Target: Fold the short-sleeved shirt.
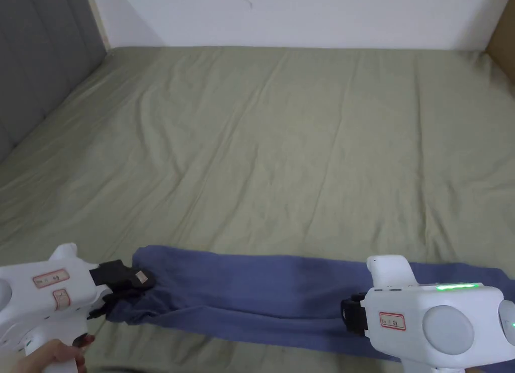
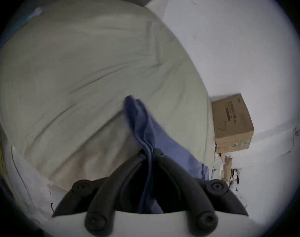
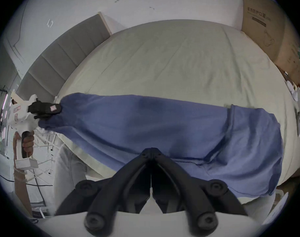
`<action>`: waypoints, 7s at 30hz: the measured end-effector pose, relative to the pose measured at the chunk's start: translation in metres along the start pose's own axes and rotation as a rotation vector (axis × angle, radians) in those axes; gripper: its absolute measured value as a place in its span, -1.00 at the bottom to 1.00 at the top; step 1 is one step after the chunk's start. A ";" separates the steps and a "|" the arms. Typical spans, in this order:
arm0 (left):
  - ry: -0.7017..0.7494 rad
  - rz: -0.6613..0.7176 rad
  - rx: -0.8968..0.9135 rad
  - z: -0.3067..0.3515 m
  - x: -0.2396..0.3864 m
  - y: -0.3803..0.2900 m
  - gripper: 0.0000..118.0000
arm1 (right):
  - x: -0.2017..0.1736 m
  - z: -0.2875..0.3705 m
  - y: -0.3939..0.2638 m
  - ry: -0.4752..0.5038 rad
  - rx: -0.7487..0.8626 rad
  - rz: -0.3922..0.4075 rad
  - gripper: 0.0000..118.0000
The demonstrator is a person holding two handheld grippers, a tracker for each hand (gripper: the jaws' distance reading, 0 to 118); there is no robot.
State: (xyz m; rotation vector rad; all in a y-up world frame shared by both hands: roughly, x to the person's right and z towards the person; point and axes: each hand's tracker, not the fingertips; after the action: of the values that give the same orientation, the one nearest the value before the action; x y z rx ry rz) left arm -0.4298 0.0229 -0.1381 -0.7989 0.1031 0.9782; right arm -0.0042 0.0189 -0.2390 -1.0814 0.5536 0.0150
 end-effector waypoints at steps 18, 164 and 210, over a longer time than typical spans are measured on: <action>-0.149 -0.768 -0.458 -0.170 0.239 -0.182 0.07 | 0.102 0.042 -0.038 -0.070 0.056 -0.279 -1.00; -0.088 -0.415 -0.578 -0.203 0.172 -0.178 -0.97 | 0.140 0.059 -0.067 -0.057 0.044 -0.470 -1.00; -0.132 -0.060 -0.306 -0.079 0.039 -0.074 -0.20 | 0.014 -0.046 0.019 -0.054 -0.094 0.070 -1.00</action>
State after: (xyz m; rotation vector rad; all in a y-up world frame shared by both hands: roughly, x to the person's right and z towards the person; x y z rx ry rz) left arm -0.3292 -0.0237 -0.1700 -1.0077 -0.1884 0.9997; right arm -0.0169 -0.0134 -0.2770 -1.1491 0.5459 0.1323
